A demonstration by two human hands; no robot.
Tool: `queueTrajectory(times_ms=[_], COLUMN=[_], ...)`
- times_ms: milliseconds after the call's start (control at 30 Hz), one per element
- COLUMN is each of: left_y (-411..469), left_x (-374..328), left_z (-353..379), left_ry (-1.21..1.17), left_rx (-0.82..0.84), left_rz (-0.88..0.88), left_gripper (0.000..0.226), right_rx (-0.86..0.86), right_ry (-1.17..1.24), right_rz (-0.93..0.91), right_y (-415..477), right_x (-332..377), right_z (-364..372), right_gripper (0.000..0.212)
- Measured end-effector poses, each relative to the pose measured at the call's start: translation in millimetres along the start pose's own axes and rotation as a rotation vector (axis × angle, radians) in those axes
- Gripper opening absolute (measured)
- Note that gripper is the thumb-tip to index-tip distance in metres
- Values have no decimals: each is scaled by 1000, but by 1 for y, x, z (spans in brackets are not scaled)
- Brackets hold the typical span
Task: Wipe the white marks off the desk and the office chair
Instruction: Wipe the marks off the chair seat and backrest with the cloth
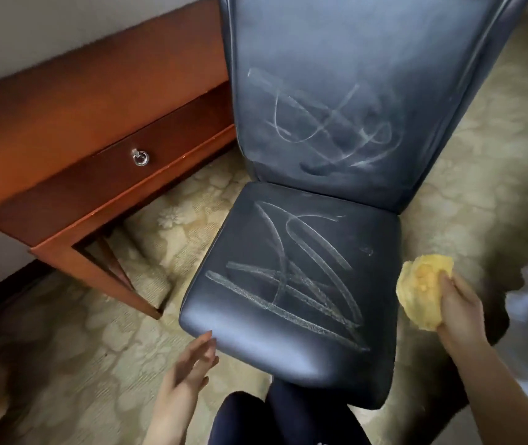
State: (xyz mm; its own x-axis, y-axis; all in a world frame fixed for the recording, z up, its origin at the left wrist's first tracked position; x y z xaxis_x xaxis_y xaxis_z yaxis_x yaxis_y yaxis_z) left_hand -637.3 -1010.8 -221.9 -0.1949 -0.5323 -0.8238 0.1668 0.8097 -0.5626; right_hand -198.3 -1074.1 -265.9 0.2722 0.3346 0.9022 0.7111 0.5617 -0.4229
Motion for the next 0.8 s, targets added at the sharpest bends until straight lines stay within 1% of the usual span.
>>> queueTrajectory(times_ms=[67,133,200,300,400,533,567,633,700,800], left_y=[26,54,83,117,139,166,172,189,209,235], left_x=[19,36,47,61,77,101,106,106,104,109], left_z=[-13,-21,-25,-21,-20,-27,-31,-40,-52,-68], left_ry=[12,49,106,246,344,442,488,638,760,740], left_rx=[-27,-53,-57,-13,-48,-201,-261,-363,-404,-381], left_rz=[11,40,83,159,248,302,292,287,265,207], left_gripper=[20,24,36,57,65,68,69,75,90,115], right_rx=[-38,-30,-8,48,106,299,319,289,255,276], right_ry=[-120,-223,-359,-457,-515,-688,-754,-952,-1075,-1085], right_rz=[-88,-169,-272,-432,-557,-616,-644,-703,-691,-680], right_y=[22,39,52,66,63,47,43,38,42,49], right_x=[-11,-26,-37,-55,-67,-91,-93,-93,-92,-90], right_z=[13,34,53,79,98,115,115,117,119,129], right_gripper=[35,35,33,29,29,30,30,40,50,52])
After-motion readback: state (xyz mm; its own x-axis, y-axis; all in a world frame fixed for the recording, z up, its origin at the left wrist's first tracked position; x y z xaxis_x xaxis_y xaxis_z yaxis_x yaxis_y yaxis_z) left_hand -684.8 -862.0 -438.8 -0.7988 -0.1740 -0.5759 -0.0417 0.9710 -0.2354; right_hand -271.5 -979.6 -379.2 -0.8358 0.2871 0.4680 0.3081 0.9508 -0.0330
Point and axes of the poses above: each hand's wrist, its own y-axis towards the middle knuckle, its own z-axis out of the palm, x = y × z, the point moved 8 cm from there along y, towards the middle knuckle, and after that the axes turned 9 degrees about x, right-handed, at the moved point
